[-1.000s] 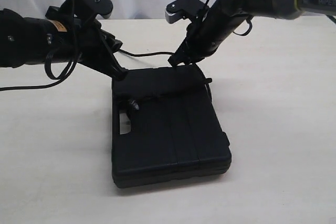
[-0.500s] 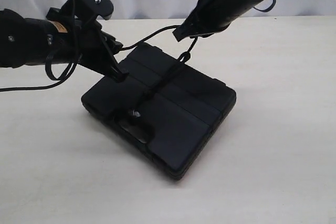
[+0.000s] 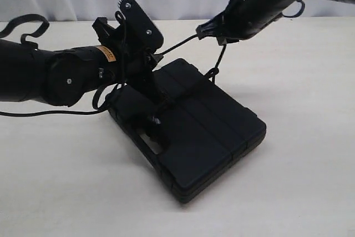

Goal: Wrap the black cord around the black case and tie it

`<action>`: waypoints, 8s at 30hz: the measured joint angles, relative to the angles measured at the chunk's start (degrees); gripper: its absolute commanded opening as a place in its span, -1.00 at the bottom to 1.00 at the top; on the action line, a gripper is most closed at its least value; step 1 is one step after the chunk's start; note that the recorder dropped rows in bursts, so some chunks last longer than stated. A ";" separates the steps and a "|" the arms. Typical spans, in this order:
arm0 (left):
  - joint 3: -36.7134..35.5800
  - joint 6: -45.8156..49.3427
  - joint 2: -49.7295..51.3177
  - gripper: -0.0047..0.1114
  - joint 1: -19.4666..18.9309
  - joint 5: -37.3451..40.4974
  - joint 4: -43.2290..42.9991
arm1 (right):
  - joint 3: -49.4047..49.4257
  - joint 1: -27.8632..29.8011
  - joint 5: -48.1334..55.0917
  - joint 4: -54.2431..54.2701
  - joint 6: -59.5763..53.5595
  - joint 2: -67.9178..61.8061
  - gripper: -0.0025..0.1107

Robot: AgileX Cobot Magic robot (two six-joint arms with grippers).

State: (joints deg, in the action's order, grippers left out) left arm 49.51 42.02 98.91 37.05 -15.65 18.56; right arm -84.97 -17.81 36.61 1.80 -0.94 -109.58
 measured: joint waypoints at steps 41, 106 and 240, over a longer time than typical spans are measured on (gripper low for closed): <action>0.00 0.14 2.17 -0.62 0.23 -4.16 0.00 | -7.19 15.52 1.48 4.56 2.26 -8.01 -0.05; -6.30 -5.91 -42.70 -0.92 0.23 19.41 7.63 | 14.96 23.72 -1.04 29.10 -17.09 44.42 -0.88; -49.43 -46.29 -98.75 -0.92 -38.26 32.78 -28.76 | 44.42 23.72 -13.85 47.03 -35.46 97.43 -0.88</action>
State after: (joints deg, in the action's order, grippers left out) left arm 0.08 -4.26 0.16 -1.21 17.13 -10.20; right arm -40.54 5.91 22.77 48.83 -36.40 -12.15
